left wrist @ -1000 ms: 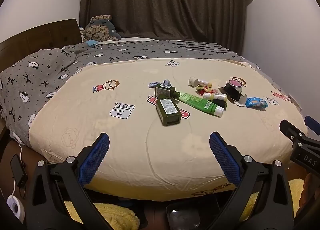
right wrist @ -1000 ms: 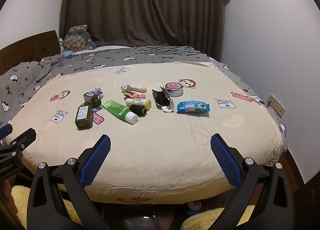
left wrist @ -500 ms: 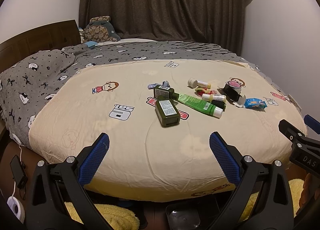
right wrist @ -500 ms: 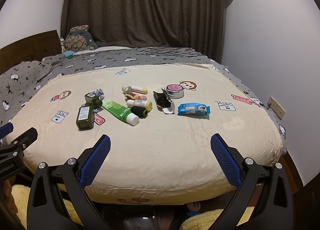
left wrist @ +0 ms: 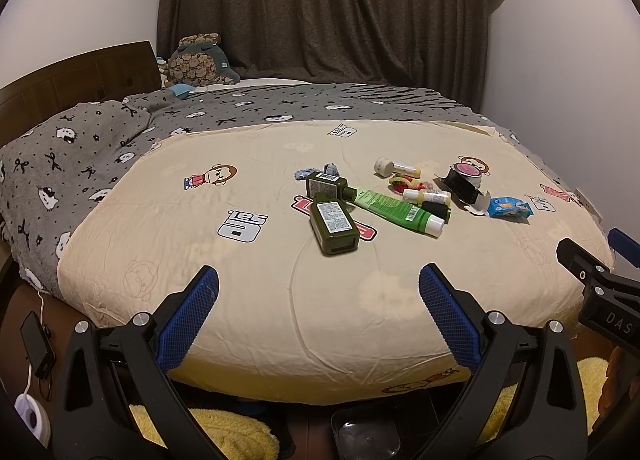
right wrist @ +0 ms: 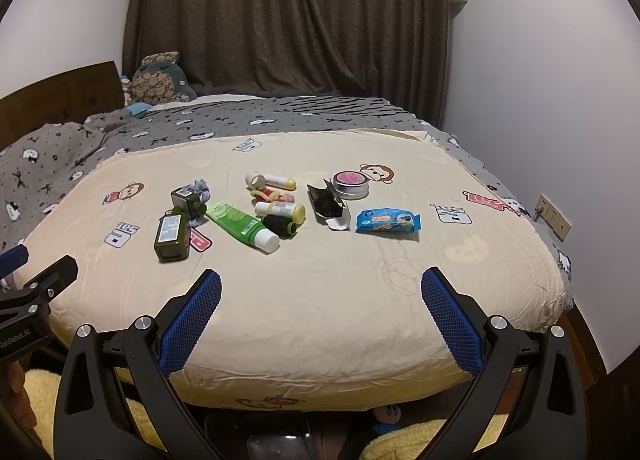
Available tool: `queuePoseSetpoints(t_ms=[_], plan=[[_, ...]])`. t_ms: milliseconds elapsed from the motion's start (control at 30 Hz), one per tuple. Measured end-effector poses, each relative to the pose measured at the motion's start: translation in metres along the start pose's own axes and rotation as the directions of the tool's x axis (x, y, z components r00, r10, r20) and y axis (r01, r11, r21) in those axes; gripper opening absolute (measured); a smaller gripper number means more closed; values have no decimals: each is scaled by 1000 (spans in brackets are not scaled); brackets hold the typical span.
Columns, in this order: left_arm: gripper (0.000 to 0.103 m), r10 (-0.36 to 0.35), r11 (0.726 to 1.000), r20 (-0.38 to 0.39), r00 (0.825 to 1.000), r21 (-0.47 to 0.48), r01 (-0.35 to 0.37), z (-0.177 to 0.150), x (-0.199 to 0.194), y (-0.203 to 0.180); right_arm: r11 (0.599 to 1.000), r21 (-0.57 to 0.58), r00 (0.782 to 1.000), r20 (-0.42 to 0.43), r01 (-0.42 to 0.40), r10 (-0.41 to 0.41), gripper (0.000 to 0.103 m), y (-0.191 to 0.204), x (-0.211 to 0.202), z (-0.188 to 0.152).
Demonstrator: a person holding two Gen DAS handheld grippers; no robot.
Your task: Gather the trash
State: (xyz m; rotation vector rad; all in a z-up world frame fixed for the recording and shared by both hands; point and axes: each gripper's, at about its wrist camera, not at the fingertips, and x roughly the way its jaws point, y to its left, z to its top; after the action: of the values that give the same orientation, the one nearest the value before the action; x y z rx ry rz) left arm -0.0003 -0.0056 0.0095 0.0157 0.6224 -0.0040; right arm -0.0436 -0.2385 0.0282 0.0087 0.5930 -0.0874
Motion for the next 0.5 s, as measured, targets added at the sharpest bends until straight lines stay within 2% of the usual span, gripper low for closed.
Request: queuePoseSetpoints(t_ms=[500], plan=[[95, -1, 1000, 4, 1000, 0, 1, 1, 0, 0, 1000, -1, 1000, 5, -3, 3, 100, 1, -2, -2]])
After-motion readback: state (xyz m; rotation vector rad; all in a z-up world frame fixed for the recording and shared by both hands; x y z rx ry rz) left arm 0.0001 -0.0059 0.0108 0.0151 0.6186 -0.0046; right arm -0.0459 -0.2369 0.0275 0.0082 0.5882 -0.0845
